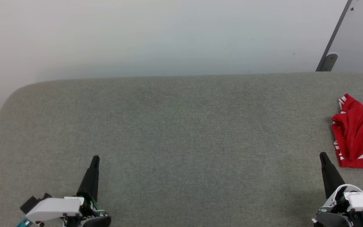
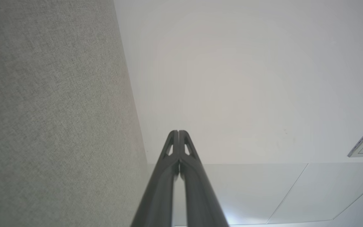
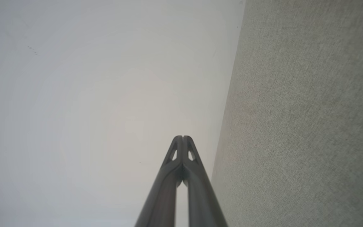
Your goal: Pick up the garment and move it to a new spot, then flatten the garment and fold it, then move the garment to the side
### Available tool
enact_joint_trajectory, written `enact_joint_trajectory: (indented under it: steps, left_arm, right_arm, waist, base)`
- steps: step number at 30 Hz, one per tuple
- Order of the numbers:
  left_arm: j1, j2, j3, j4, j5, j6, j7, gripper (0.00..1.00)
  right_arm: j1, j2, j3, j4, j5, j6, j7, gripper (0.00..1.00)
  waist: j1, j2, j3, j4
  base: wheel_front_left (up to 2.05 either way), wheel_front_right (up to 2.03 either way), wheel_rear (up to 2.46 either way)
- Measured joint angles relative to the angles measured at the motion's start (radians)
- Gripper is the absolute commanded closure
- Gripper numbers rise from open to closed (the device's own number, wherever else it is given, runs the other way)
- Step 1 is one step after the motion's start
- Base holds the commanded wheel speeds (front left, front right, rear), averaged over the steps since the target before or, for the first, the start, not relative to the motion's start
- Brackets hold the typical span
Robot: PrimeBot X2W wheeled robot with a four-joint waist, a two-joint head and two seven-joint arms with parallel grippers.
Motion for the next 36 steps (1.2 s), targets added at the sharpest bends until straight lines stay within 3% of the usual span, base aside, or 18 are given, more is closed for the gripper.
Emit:
enact_joint_trajectory:
  steps: [36]
  left_arm:
    - [0.000,0.000,0.000,0.000,0.000,0.000,0.000,1.00]
  right_arm:
    - [0.000,0.000,0.000,0.000,0.000,0.000,0.000,1.00]
  waist:
    - [0.0000,0.0000,0.000,0.000]
  base:
    - [0.00,0.00,0.00]
